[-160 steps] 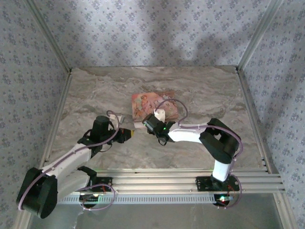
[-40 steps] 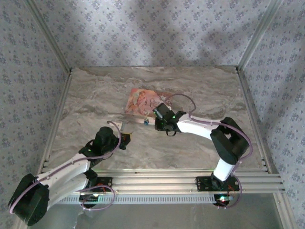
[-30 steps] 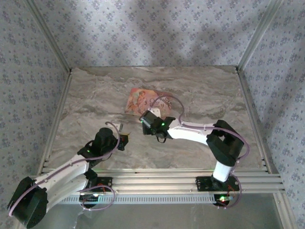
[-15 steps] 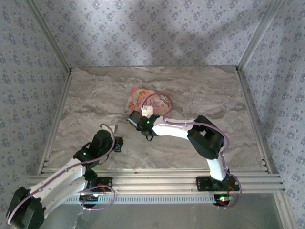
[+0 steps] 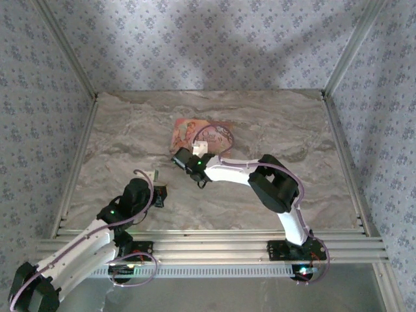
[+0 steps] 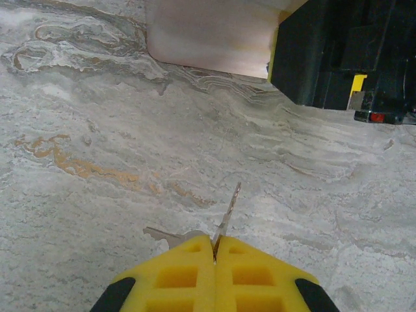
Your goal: Unlock a padlock with a key
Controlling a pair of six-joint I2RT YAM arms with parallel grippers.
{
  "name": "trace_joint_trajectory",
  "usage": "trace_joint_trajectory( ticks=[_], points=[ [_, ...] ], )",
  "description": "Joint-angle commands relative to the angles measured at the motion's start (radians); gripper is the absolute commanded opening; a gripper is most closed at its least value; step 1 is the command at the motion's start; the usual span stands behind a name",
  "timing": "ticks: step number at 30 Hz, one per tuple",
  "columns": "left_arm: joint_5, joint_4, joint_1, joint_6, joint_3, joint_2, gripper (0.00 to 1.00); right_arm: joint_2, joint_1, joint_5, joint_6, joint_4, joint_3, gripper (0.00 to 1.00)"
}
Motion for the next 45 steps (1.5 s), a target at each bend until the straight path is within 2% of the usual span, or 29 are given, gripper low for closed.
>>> trace_joint_trajectory(
  ticks=[1, 14, 21, 25, 30, 39, 45],
  points=[
    [0.007, 0.007, 0.006, -0.002, -0.005, -0.008, 0.0, 0.024, -0.018, 0.036, -0.013, 0.011, 0.026, 0.52],
    [0.015, 0.011, 0.006, 0.001, -0.006, -0.008, 0.0, 0.061, -0.049, 0.011, -0.034, 0.037, 0.034, 0.48],
    [0.016, 0.015, 0.006, 0.003, -0.007, -0.008, 0.0, 0.045, -0.066, -0.005, -0.077, 0.055, 0.03, 0.22],
    [0.048, 0.05, 0.006, 0.024, -0.014, -0.008, 0.0, 0.004, -0.077, -0.06, -0.113, 0.084, -0.003, 0.1],
    [0.173, 0.184, 0.007, 0.103, -0.03, 0.013, 0.0, -0.1, -0.099, -0.19, -0.175, 0.126, -0.082, 0.0],
    [0.398, 0.501, 0.005, 0.144, -0.007, 0.239, 0.0, -0.349, -0.173, -0.415, -0.166, 0.108, -0.237, 0.0],
    [0.429, 0.758, -0.016, 0.144, -0.059, 0.361, 0.0, -0.453, -0.184, -0.542, -0.153, 0.043, -0.283, 0.0]
  ],
)
